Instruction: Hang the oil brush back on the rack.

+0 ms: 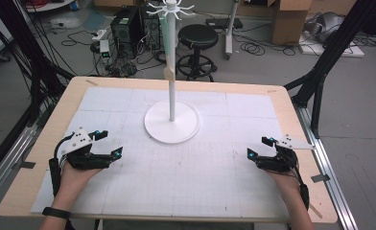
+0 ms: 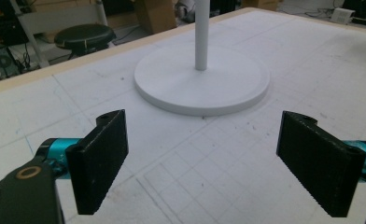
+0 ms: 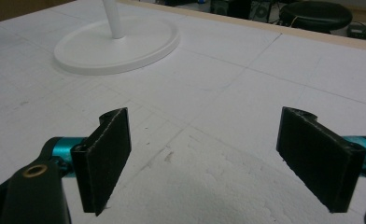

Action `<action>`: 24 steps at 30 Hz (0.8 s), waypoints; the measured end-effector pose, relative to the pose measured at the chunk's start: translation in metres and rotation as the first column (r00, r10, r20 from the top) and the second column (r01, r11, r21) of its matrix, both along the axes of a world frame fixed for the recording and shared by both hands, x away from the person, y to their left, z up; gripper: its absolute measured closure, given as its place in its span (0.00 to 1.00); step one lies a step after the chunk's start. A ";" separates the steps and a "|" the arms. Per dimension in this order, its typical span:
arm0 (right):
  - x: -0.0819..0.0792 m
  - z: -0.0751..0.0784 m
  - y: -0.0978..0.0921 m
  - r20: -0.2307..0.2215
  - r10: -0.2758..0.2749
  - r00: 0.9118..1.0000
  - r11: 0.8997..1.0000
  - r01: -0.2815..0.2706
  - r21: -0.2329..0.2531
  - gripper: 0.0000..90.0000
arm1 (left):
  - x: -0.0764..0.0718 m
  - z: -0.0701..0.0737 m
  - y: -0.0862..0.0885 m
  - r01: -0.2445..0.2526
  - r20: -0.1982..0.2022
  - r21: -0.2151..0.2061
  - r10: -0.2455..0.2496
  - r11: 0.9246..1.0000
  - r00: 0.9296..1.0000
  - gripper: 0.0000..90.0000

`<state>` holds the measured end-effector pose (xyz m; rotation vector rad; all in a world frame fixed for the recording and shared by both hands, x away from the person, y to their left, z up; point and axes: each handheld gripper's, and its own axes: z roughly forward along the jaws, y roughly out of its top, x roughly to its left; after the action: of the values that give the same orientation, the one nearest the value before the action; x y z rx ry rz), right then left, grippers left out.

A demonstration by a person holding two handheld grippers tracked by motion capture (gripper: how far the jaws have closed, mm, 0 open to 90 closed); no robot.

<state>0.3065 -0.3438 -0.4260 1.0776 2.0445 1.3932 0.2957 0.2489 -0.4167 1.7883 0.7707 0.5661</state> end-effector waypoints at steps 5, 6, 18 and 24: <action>-0.001 0.001 0.000 0.008 -0.005 1.000 1.000 0.005 -0.001 0.19 | 0.002 -0.009 -0.003 -0.005 -0.020 0.027 0.006 1.000 1.000 0.19; 0.000 0.001 0.000 0.005 -0.007 1.000 1.000 0.007 0.001 0.19 | 0.002 -0.010 -0.004 -0.003 -0.021 0.028 0.004 1.000 1.000 0.19; 0.000 0.000 0.000 0.006 -0.005 1.000 1.000 0.005 -0.004 0.19 | 0.002 -0.015 -0.006 -0.002 -0.041 0.026 0.003 1.000 0.999 0.19; 0.000 -0.001 0.000 0.001 -0.004 1.000 1.000 0.004 -0.009 0.19 | 0.002 -0.015 -0.006 -0.012 -0.041 0.019 0.013 1.000 0.999 0.19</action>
<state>0.3063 -0.3434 -0.4270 1.0765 2.0453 1.3817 0.2975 0.2425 -0.4320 1.8183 0.8078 0.5480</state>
